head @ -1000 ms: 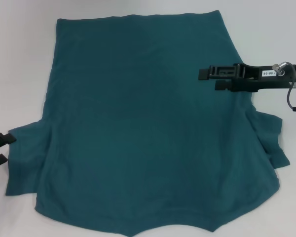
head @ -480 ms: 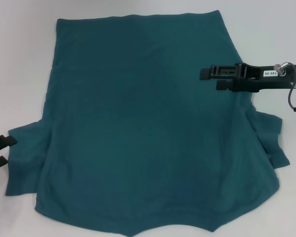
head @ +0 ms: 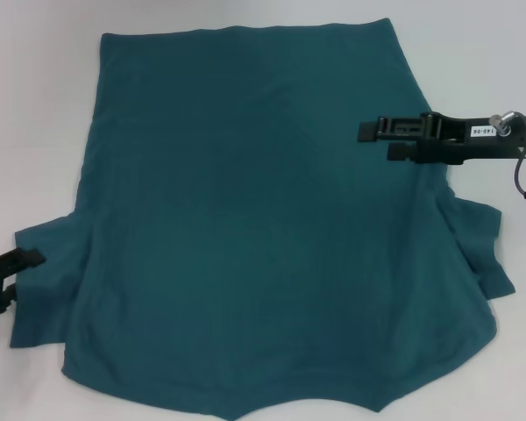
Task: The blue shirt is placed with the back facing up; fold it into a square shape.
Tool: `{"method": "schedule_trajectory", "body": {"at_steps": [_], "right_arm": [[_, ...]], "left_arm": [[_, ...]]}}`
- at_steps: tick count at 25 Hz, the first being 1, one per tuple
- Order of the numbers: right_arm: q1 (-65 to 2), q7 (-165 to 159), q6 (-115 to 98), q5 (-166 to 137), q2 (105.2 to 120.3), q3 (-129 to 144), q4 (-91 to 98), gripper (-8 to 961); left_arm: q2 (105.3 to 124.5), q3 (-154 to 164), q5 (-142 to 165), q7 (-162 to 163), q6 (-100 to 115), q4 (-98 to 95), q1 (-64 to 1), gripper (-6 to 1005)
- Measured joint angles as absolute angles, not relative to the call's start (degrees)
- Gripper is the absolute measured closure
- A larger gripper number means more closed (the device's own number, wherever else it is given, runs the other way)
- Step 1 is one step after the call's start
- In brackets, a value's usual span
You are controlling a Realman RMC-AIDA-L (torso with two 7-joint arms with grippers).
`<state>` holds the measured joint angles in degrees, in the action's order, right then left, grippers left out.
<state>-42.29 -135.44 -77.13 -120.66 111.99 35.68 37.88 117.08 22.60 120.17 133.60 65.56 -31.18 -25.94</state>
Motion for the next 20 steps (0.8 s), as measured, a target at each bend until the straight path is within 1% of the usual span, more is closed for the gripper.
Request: {"method": "schedule_trajectory", "body": {"at_steps": [1, 14, 20], "right_arm": [[-42.27, -135.44, -77.1, -120.66, 111.99, 35.68, 37.88, 38], [-42.28, -135.44, -77.5, -120.67, 111.97, 35.59, 37.88, 37], [-42.28, -135.44, -77.52, -120.66, 111.96, 35.59, 37.88, 37]], "left_arm": [[117.04, 22.6, 120.17, 133.67, 65.64, -31.03, -26.03, 236], [116.68, 22.56, 120.36, 134.35, 65.61, -30.84, -26.64, 562], [116.7, 22.59, 121.51, 134.54, 65.57, -30.89, -26.66, 774]]}}
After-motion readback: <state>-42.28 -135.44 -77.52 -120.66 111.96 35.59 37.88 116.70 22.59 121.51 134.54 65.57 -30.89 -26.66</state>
